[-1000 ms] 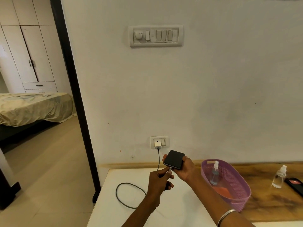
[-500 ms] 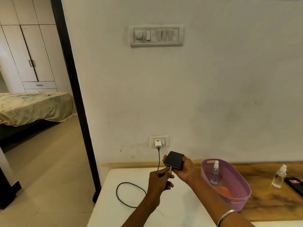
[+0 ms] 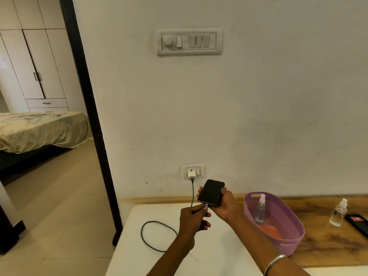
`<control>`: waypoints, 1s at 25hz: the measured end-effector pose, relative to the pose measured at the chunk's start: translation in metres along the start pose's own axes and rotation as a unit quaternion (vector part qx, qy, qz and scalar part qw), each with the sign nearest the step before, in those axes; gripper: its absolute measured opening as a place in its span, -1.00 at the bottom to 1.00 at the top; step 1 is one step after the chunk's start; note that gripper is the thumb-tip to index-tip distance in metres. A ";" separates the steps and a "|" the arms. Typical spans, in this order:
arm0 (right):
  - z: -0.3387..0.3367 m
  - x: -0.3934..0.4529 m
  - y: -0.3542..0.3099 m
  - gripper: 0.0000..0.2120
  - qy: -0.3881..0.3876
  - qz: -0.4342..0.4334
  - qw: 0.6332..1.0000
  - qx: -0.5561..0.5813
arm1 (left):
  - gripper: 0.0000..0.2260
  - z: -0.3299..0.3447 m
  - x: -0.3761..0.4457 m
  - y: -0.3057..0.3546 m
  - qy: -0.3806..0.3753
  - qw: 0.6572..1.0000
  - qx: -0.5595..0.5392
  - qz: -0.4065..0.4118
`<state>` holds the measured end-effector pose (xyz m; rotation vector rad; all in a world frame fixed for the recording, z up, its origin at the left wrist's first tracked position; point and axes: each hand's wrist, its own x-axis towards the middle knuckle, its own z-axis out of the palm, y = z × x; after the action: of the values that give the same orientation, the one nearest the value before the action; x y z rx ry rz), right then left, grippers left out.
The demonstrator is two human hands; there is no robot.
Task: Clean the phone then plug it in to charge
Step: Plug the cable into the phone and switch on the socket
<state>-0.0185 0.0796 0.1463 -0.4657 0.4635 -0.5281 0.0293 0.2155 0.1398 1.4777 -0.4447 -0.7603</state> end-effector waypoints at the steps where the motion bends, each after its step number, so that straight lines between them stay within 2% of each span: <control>1: 0.001 0.000 -0.001 -0.51 0.000 -0.001 1.000 -0.002 | -0.84 0.000 0.001 0.001 0.005 1.000 -0.005 -0.007; 12: 0.006 0.002 0.001 -0.45 -0.035 -0.013 0.998 0.049 | -0.88 0.011 0.013 0.002 0.055 0.997 -0.029 -0.035; 19: 0.001 -0.003 0.001 -0.41 -0.059 -0.015 0.997 0.043 | -0.91 0.021 0.018 0.000 0.078 0.991 -0.057 -0.098; 25: 0.001 -0.001 -0.003 -0.37 -0.061 -0.018 0.998 0.004 | -0.89 0.030 0.026 -0.004 0.090 0.991 -0.039 -0.093</control>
<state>-0.0199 0.0779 0.1490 -0.4974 0.3370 -0.5336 0.0257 0.1762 0.1339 1.5119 -0.1395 -0.7728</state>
